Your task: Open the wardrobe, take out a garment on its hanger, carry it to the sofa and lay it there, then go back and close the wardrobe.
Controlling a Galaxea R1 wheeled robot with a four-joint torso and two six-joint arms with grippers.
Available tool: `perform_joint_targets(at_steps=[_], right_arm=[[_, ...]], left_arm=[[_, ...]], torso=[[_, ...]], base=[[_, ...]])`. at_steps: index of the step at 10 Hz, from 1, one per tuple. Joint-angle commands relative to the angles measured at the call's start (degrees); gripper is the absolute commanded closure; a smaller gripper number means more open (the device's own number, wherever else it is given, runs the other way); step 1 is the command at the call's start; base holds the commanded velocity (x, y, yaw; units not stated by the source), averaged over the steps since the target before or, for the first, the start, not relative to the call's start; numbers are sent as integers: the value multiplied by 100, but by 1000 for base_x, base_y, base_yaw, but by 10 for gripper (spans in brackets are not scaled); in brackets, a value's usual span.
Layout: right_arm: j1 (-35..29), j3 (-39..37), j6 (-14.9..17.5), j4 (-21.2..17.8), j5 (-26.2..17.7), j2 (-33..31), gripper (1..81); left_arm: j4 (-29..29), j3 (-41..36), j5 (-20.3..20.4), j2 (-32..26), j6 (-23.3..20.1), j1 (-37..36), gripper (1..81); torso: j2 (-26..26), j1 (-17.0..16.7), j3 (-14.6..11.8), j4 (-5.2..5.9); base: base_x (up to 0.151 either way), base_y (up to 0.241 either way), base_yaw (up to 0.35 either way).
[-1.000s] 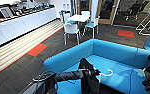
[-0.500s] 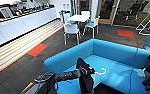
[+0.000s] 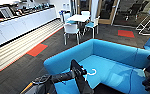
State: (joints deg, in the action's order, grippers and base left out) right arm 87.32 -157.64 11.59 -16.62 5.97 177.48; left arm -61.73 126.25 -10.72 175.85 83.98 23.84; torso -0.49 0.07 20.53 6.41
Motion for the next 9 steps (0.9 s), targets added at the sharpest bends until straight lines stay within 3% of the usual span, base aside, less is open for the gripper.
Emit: perform_joint_targets(at_steps=[1, 5, 9], right_arm=[[27, 76, 54, 27, -474, 150, 10], [36, 76, 54, 18, -448, 150, 10], [36, 76, 54, 27, -448, 150, 10]], left_arm=[[-120, 618, -123, 214, -66, -894, 811], [-164, 1560, -246, 250, -75, -754, 811], [-216, 1649, -264, -208, -101, -569, 811]], torso=[[0, 0, 0, 0], [0, 0, 0, 0], [0, 0, 0, 0]], base=[[0, 0, 0], [0, 0, 0], [0, 0, 0]])
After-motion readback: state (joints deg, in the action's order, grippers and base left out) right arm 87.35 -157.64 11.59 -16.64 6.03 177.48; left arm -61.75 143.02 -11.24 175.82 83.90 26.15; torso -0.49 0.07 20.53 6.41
